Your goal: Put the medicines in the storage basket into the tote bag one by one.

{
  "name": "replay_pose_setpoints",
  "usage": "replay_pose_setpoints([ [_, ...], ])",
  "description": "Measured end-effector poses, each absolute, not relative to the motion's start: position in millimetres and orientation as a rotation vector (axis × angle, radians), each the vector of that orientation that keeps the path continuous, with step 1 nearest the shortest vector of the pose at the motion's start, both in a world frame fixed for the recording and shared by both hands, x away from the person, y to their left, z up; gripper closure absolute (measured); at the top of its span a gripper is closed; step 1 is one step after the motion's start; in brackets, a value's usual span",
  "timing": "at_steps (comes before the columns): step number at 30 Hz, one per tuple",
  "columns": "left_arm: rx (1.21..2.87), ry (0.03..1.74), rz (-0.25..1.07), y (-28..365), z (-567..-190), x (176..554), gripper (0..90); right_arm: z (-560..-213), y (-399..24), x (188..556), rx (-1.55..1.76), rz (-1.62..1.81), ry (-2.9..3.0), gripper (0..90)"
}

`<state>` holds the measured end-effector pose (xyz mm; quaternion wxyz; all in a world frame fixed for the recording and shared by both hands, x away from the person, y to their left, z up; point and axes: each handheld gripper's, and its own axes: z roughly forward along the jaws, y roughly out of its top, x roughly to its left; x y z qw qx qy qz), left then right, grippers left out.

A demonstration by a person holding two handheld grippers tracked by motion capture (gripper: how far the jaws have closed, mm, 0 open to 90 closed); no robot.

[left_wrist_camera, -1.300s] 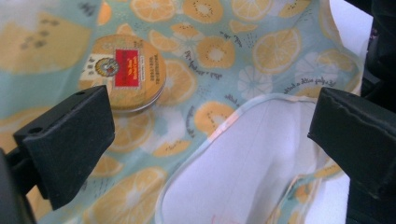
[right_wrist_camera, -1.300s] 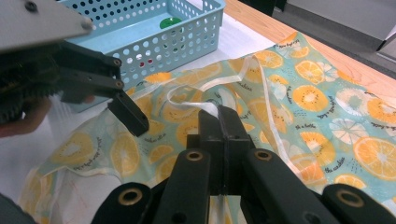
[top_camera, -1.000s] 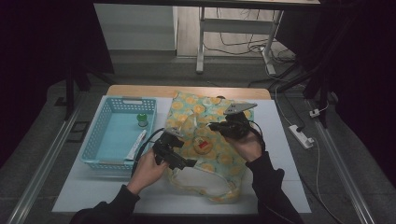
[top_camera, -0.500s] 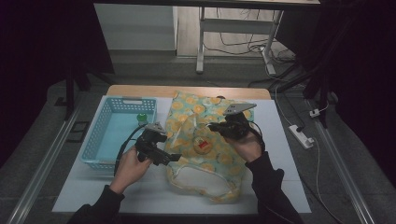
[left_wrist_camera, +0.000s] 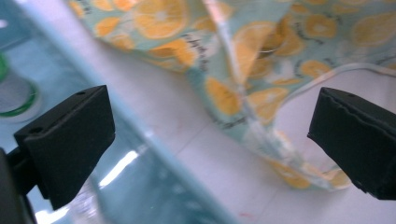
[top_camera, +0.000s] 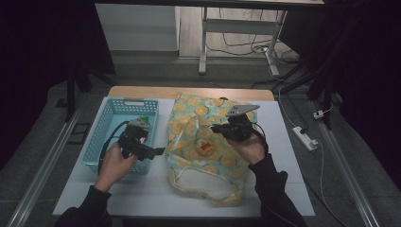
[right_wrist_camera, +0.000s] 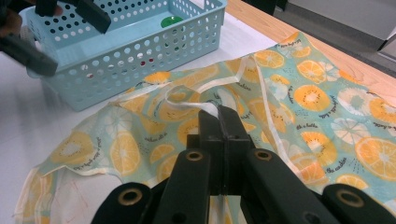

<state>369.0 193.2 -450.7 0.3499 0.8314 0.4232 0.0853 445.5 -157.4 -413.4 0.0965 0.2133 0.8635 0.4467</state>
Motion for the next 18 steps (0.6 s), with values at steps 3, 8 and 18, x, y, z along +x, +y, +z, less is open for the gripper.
replay_pose_setpoints([
  [3, 2.146, 1.144, 0.235, 205, -451, 372, 1.1, -413, -157, 445, 0.631, 1.324, 2.560, 90.0],
  [8, 2.126, 1.226, 0.259, 224, -455, 378, 2.0, -414, -157, 445, 0.631, 1.322, 2.561, 90.0],
  [18, 2.167, 1.318, 0.247, 248, -472, 393, 0.6, -414, -156, 445, 0.627, 1.318, 2.564, 90.0],
])
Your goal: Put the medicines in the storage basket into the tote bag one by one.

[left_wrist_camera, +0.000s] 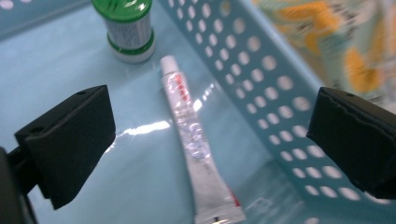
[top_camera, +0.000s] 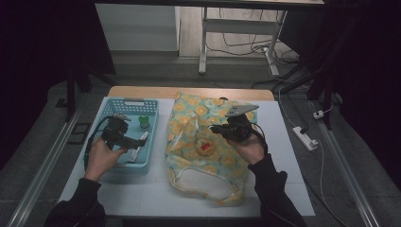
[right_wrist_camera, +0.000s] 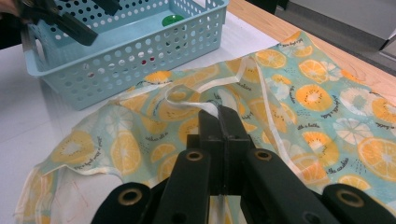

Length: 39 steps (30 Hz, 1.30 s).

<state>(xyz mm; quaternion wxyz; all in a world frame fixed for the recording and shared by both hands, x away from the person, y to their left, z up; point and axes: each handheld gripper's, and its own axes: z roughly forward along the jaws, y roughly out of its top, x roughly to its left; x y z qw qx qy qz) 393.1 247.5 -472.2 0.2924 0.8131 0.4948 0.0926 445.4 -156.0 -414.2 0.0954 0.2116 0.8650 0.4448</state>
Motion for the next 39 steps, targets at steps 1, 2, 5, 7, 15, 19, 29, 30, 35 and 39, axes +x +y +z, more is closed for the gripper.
replay_pose_setpoints([
  [1, 2.183, 1.328, 0.230, 248, -473, 395, 0.5, -414, -156, 445, 0.627, 1.318, 2.564, 90.0],
  [2, 2.191, 1.330, 0.233, 247, -474, 397, 0.2, -414, -156, 445, 0.626, 1.318, 2.564, 90.0],
  [5, 2.218, 1.312, 0.215, 246, -476, 403, 0.3, -414, -156, 445, 0.626, 1.319, 2.564, 90.0],
  [7, 2.251, 1.312, 0.210, 243, -480, 408, 0.3, -414, -156, 445, 0.623, 1.318, 2.565, 90.0],
  [15, 2.320, 1.359, 0.150, 239, -495, 419, 3.0, -414, -156, 446, 0.626, 1.321, 2.564, 90.0],
  [19, 2.395, 1.379, 0.151, 234, -502, 422, 7.1, -414, -156, 445, 0.624, 1.321, 2.564, 90.0],
  [29, 2.462, 1.397, 0.069, 233, -511, 426, 27.9, -414, -156, 445, 0.623, 1.320, 2.562, 90.0],
  [30, 2.469, 1.391, 0.060, 234, -512, 427, 31.5, -414, -156, 445, 0.622, 1.320, 2.562, 90.0],
  [35, 2.486, 1.400, 0.085, 233, -512, 426, 39.2, -414, -156, 445, 0.623, 1.319, 2.562, 90.0],
  [39, 2.479, 1.413, 0.094, 235, -512, 426, 45.4, -414, -155, 445, 0.619, 1.317, 2.563, 90.0],
])
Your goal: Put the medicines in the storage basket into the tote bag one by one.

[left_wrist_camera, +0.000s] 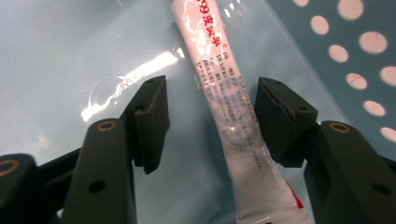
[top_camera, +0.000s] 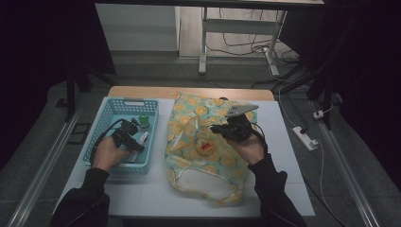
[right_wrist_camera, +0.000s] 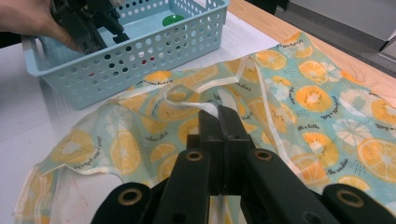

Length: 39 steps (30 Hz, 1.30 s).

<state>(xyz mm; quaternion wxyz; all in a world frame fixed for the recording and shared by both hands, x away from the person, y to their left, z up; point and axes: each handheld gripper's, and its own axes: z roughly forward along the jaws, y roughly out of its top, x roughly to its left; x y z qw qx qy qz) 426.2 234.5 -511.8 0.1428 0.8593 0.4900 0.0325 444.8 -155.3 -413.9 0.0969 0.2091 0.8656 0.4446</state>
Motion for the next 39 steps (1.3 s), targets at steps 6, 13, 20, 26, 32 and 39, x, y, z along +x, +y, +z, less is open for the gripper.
replay_pose_setpoints([
  [6, 2.474, 1.412, 0.094, 235, -511, 426, 55.8, -414, -155, 445, 0.618, 1.316, 2.563, 90.0],
  [13, 2.453, 1.433, 0.072, 236, -510, 427, 69.7, -413, -155, 445, 0.619, 1.316, 2.561, 90.0],
  [20, 2.455, 1.428, 0.086, 237, -509, 427, 72.0, -412, -156, 444, 0.620, 1.320, 2.558, 90.0],
  [26, 2.387, 1.417, 0.119, 242, -503, 426, 72.0, -412, -156, 445, 0.622, 1.323, 2.556, 90.0],
  [32, 2.364, 1.336, 0.148, 245, -494, 421, 72.0, -412, -156, 445, 0.621, 1.323, 2.556, 90.0],
  [39, 2.336, 1.299, 0.183, 249, -485, 417, 72.0, -412, -157, 445, 0.622, 1.328, 2.553, 90.0],
])
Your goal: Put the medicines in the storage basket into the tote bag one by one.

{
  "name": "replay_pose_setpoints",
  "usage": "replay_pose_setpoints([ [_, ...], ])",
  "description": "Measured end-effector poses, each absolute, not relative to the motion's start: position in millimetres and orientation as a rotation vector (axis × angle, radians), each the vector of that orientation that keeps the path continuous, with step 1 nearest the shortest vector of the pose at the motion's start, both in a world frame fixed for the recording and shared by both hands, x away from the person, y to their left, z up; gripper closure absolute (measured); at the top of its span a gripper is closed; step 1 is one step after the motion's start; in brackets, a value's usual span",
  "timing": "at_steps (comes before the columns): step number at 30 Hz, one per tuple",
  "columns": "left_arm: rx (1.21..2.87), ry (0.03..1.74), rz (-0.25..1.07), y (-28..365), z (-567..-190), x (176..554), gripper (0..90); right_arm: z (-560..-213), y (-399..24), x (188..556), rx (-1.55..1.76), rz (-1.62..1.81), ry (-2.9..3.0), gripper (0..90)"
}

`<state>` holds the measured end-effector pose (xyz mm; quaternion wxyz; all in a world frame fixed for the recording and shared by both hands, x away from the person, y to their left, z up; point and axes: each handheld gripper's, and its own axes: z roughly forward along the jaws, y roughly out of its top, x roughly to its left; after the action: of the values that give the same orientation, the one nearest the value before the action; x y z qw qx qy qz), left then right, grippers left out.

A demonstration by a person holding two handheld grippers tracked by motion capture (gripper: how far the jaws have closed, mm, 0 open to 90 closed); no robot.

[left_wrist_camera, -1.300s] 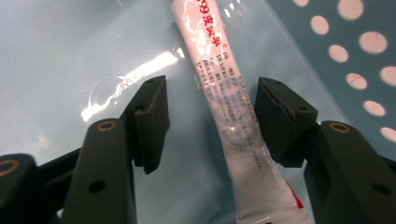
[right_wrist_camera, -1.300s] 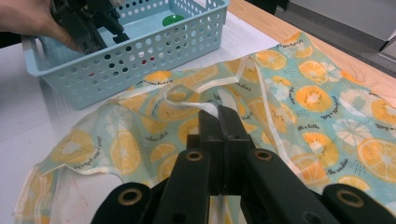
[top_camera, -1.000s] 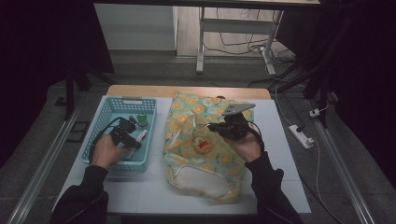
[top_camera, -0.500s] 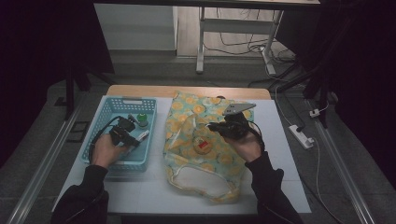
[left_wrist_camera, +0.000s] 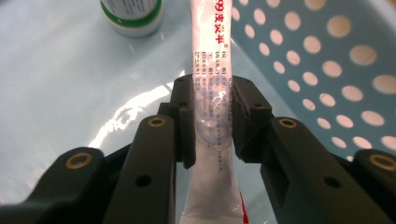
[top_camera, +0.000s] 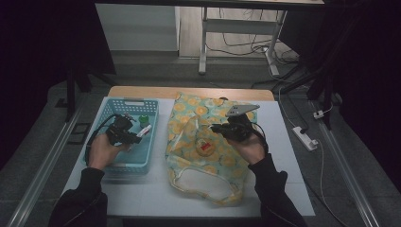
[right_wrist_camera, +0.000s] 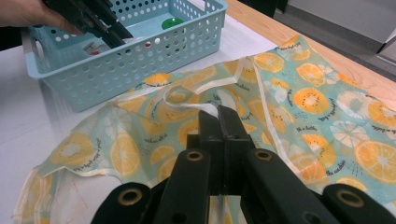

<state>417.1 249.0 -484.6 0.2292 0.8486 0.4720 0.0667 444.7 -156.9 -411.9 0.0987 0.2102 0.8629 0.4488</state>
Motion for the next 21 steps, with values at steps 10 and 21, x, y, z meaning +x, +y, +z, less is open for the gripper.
replay_pose_setpoints([
  [10, 2.238, 1.293, 0.203, 258, -467, 405, 72.0, -411, -157, 445, 0.619, 1.330, 2.549, 90.0],
  [21, 2.181, 1.227, 0.164, 247, -448, 389, 72.0, -411, -157, 444, 0.616, 1.336, 2.547, 90.0],
])
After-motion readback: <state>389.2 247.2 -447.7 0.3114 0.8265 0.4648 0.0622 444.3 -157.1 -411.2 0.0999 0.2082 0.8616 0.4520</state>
